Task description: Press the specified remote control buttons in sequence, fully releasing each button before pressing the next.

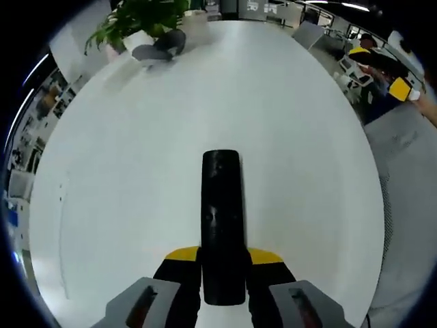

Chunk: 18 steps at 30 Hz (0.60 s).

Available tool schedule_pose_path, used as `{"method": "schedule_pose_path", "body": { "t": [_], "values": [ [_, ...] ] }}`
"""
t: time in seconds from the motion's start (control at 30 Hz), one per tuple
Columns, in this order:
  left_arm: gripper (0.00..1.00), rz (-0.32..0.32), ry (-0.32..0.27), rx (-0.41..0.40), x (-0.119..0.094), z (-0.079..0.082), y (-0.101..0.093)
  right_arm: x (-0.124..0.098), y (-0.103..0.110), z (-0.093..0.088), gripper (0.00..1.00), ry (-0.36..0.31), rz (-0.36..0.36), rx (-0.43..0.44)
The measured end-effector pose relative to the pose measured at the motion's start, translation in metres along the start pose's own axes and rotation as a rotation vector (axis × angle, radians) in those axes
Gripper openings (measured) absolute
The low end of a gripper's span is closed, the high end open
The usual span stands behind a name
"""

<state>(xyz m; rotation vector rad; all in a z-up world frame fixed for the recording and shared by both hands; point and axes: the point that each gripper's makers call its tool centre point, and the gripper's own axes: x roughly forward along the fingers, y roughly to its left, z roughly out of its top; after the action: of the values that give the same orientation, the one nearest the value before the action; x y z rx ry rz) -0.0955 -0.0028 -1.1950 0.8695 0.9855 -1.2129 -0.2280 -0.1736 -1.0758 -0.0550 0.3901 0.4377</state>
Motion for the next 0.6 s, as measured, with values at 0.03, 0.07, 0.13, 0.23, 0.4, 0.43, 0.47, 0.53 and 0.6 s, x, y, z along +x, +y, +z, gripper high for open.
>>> {"method": "schedule_pose_path", "body": {
  "t": [0.03,0.07,0.13,0.23,0.4,0.43,0.47,0.53,0.6],
  "values": [
    [0.24,0.001,0.000,0.000,0.000,0.000,-0.002,0.000,0.001,0.000,0.39,0.001,0.003,-0.001],
    [0.24,0.001,-0.001,-0.002,-0.001,-0.001,-0.004,0.000,0.001,0.000,0.39,0.001,0.004,-0.003],
    [0.24,0.007,-0.007,-0.016,-0.001,-0.002,-0.007,0.000,0.002,0.000,0.39,0.002,0.006,-0.005],
    [0.24,0.007,-0.012,-0.015,-0.002,-0.005,-0.016,0.000,0.002,0.002,0.39,-0.004,0.011,-0.003],
    [0.24,0.003,-0.014,-0.011,-0.003,-0.007,-0.027,0.001,0.004,0.000,0.38,0.006,0.018,-0.010],
    [0.24,0.002,-0.013,-0.010,-0.003,-0.008,-0.030,0.002,0.004,0.000,0.38,0.008,0.020,-0.011],
    [0.24,0.002,-0.011,-0.007,-0.003,-0.008,-0.032,0.002,0.005,0.000,0.38,0.010,0.021,-0.014],
    [0.24,0.001,-0.007,-0.001,-0.004,-0.009,-0.036,0.002,0.005,-0.001,0.38,0.012,0.023,-0.016],
    [0.24,-0.001,-0.004,0.000,-0.004,-0.010,-0.040,0.002,0.005,-0.001,0.37,0.012,0.023,-0.016]
  ]
}}
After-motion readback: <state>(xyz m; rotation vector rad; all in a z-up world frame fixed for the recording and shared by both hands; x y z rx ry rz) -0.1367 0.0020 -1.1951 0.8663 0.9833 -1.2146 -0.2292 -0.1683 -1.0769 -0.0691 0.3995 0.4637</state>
